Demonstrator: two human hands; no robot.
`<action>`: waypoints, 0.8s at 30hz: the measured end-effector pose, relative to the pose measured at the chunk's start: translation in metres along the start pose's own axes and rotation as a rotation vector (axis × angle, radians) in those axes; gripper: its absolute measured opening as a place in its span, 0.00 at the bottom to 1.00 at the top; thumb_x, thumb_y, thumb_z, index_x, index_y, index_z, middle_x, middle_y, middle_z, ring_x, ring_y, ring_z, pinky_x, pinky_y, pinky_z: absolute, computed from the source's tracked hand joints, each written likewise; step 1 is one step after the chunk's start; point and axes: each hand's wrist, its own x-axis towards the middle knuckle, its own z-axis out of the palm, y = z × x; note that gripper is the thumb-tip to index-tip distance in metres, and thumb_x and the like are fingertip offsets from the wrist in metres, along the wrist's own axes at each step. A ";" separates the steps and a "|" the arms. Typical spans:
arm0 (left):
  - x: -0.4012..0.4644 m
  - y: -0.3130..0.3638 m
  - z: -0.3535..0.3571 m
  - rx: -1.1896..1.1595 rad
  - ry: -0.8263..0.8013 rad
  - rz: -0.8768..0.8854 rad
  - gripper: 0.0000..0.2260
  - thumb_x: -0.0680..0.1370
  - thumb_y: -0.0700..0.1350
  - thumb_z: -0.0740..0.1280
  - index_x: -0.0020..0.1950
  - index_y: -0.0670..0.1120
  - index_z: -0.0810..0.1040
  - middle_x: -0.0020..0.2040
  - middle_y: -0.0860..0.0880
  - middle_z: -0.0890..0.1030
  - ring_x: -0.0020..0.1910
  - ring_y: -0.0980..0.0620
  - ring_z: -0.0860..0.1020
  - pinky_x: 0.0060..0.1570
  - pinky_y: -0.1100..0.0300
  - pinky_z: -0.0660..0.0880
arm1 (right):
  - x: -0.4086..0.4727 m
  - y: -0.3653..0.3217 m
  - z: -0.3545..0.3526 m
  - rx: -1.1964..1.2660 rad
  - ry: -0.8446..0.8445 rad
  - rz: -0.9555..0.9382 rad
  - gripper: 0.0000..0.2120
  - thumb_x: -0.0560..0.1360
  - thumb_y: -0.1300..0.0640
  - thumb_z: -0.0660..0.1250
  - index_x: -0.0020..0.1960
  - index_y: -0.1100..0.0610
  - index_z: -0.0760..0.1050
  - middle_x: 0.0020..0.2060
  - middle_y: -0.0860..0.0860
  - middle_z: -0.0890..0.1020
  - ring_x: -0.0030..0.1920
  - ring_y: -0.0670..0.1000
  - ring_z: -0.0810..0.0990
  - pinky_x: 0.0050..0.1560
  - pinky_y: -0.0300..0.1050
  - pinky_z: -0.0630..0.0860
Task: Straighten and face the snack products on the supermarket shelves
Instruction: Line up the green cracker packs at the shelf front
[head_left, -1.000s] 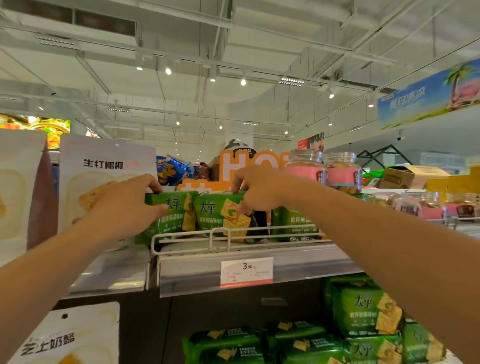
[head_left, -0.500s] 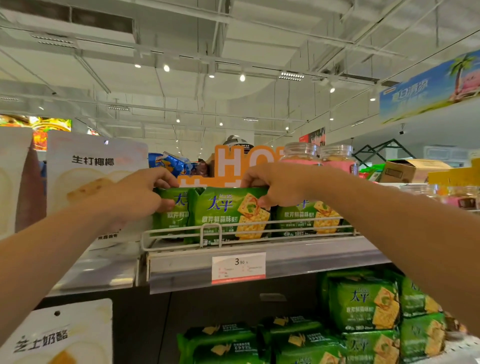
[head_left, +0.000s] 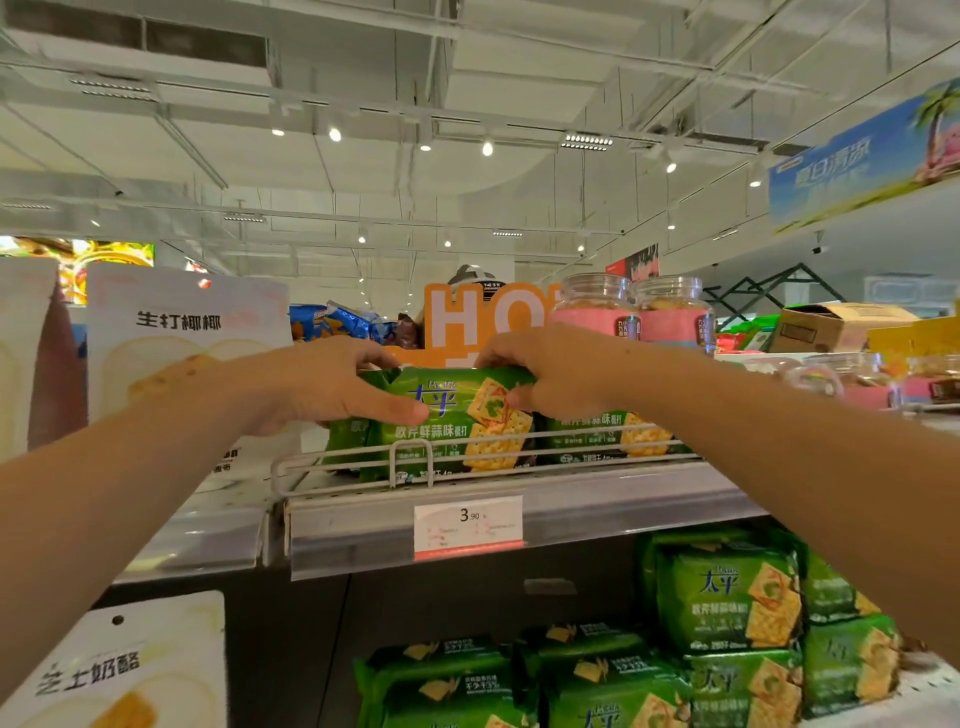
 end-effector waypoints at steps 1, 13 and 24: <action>0.002 0.000 0.002 -0.031 0.001 0.018 0.39 0.53 0.64 0.78 0.62 0.57 0.73 0.58 0.52 0.76 0.53 0.52 0.77 0.54 0.55 0.74 | -0.001 0.001 0.001 -0.007 0.012 -0.003 0.21 0.79 0.55 0.64 0.71 0.49 0.66 0.61 0.48 0.76 0.53 0.47 0.71 0.52 0.43 0.67; 0.019 -0.005 0.018 -0.259 -0.085 0.138 0.33 0.62 0.45 0.80 0.64 0.56 0.74 0.58 0.48 0.79 0.56 0.45 0.79 0.62 0.41 0.74 | -0.005 0.011 0.022 0.025 0.111 -0.011 0.17 0.81 0.57 0.60 0.69 0.50 0.67 0.56 0.50 0.77 0.50 0.50 0.75 0.43 0.42 0.69; 0.014 -0.016 0.023 -0.185 0.123 0.234 0.52 0.57 0.55 0.81 0.76 0.55 0.58 0.71 0.50 0.63 0.64 0.48 0.73 0.64 0.51 0.73 | -0.007 0.007 0.024 0.013 0.105 0.030 0.16 0.81 0.58 0.60 0.68 0.51 0.67 0.57 0.51 0.77 0.53 0.51 0.76 0.47 0.44 0.72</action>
